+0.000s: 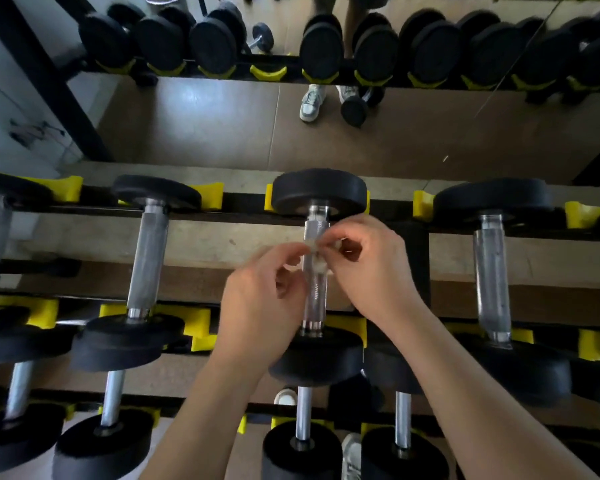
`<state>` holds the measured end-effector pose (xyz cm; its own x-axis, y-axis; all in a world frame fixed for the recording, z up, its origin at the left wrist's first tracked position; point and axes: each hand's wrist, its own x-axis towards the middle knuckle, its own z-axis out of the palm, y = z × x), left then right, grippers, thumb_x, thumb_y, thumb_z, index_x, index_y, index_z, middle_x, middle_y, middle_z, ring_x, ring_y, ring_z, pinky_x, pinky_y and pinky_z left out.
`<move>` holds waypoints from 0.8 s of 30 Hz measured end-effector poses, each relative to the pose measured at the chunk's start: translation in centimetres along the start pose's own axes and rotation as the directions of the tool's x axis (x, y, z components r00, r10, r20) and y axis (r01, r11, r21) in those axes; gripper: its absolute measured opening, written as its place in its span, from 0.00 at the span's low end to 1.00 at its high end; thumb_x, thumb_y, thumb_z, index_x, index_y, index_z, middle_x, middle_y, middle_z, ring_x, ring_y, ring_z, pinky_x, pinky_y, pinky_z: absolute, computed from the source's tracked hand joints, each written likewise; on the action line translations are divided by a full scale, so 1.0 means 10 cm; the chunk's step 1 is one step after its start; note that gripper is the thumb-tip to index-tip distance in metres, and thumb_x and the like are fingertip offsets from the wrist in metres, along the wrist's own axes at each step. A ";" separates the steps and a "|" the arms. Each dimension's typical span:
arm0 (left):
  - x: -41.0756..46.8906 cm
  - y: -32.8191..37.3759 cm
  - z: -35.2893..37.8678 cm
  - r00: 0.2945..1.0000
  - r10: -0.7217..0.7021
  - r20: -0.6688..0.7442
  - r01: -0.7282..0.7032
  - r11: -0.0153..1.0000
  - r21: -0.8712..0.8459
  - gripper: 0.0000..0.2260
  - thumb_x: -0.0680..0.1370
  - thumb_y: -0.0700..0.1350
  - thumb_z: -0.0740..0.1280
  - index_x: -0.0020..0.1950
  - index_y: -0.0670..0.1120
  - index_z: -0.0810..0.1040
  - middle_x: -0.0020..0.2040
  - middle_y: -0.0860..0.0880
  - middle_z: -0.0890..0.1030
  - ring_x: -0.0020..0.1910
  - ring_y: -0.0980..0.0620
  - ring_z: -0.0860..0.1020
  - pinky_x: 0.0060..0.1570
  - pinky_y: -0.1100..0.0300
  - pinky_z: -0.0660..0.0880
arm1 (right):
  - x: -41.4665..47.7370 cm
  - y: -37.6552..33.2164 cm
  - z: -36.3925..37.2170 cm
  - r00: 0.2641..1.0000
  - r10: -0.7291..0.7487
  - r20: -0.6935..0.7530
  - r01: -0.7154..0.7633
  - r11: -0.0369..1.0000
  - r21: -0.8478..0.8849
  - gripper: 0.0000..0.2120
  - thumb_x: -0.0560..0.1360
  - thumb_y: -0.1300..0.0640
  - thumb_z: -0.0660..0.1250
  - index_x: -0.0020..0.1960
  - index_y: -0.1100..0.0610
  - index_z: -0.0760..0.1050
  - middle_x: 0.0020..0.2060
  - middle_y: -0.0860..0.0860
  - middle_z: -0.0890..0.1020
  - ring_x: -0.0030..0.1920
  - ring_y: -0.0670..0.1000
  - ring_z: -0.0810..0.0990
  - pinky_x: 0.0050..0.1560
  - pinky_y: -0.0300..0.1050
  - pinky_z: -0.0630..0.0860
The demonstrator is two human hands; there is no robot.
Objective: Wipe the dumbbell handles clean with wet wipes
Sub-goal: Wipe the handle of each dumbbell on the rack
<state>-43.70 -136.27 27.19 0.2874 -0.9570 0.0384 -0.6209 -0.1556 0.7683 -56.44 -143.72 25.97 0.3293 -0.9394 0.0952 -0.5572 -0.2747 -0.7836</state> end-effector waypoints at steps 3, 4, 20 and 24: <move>-0.22 -0.08 0.06 0.999 0.048 -0.002 -0.047 0.988 0.147 0.13 0.76 0.51 0.65 0.58 0.50 0.80 0.45 0.58 0.76 0.42 0.59 0.76 0.40 0.65 0.75 | -0.03 0.10 0.10 0.999 -0.035 -0.007 0.035 0.999 0.017 0.12 0.71 0.51 0.73 0.54 0.51 0.80 0.51 0.43 0.75 0.49 0.39 0.75 0.52 0.28 0.72; -0.31 -0.10 0.08 0.997 0.071 0.005 -0.070 0.976 0.207 0.14 0.76 0.54 0.64 0.57 0.51 0.80 0.46 0.56 0.77 0.43 0.58 0.75 0.40 0.61 0.76 | -0.03 0.12 0.11 0.998 -0.060 -0.002 0.060 0.998 0.008 0.12 0.71 0.52 0.73 0.54 0.51 0.80 0.51 0.43 0.75 0.49 0.39 0.75 0.52 0.29 0.73; -0.63 -0.19 0.09 0.978 0.202 0.046 -0.208 0.952 0.224 0.14 0.72 0.62 0.65 0.49 0.57 0.83 0.45 0.58 0.80 0.46 0.53 0.74 0.41 0.52 0.75 | -0.27 0.19 0.02 0.926 -0.309 0.219 0.329 0.942 -0.062 0.05 0.74 0.64 0.70 0.47 0.56 0.83 0.42 0.47 0.81 0.43 0.44 0.79 0.44 0.44 0.78; -0.50 -0.17 0.04 0.973 0.191 0.125 -0.218 0.941 0.260 0.14 0.69 0.65 0.65 0.43 0.58 0.83 0.39 0.60 0.79 0.40 0.56 0.72 0.37 0.64 0.72 | 0.01 0.13 0.08 0.920 -0.376 0.112 0.389 0.912 -0.133 0.04 0.74 0.62 0.70 0.46 0.58 0.83 0.42 0.48 0.81 0.41 0.44 0.78 0.43 0.41 0.78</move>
<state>-44.37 -131.35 25.49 0.0695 -0.9921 0.1042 -0.8361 -0.0010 0.5486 -56.51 -144.00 24.42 0.5980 -0.7378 0.3131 -0.4815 -0.6430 -0.5956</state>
